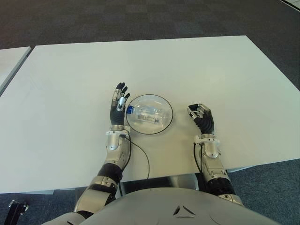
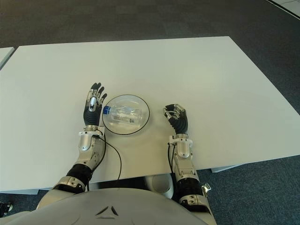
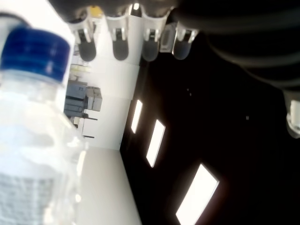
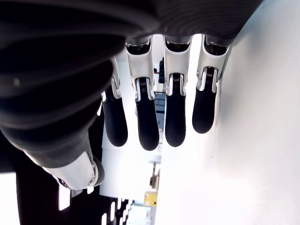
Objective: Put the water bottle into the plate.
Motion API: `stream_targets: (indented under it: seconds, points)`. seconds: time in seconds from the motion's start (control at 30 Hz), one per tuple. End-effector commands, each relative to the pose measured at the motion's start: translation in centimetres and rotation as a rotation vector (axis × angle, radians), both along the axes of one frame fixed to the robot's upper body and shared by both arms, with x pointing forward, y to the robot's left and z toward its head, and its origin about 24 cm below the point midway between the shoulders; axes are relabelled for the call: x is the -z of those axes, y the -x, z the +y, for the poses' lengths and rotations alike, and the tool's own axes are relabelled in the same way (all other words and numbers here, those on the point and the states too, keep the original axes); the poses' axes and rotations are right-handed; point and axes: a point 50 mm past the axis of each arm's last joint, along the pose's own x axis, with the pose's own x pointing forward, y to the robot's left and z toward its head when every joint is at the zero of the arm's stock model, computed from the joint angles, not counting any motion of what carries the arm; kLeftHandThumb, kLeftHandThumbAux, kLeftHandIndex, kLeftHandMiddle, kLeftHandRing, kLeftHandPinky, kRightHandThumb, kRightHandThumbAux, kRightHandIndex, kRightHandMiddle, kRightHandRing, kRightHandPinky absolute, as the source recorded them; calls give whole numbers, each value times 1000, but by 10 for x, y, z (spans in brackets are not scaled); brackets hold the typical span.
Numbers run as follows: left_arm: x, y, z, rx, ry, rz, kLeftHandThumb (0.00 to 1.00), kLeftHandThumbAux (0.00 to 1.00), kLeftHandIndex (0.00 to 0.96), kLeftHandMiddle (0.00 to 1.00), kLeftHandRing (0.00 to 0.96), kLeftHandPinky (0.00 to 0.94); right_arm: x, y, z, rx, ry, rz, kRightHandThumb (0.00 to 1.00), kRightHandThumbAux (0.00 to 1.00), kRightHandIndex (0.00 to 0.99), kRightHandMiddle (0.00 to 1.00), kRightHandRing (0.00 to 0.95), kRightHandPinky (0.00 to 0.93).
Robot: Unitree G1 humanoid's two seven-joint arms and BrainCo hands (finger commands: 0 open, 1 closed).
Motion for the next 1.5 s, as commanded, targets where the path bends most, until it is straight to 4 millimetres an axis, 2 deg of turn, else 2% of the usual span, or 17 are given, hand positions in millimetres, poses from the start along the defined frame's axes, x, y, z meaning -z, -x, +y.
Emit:
stream_targets:
  seconds: [0.03,0.37,0.73,1.1,1.4,1.5]
  points:
    - [14,8,20,-50,369,93,0,414,0,5,0,0,9,6,-1,6,-11,51,707,733,427,433,394,403]
    - [22,16,36,-77,549,169,0,468,0,24,0,0,9,7,-2,8,-13,44,707,733,426,430,393,402]
    - [31,25,41,-132,585,230,0,567,26,61,17,36,9,7,-3,11,-16,43,708,732,427,433,395,408]
    - [35,29,43,-185,504,311,0,700,118,119,98,167,9,6,-2,3,-19,44,707,732,427,431,392,401]
    - [35,32,42,-190,436,371,0,762,177,181,176,249,9,5,-2,1,-15,41,707,733,426,432,395,406]
    - [34,33,42,-197,419,389,0,789,213,242,262,347,9,5,-3,-1,-14,41,707,733,426,432,396,405]
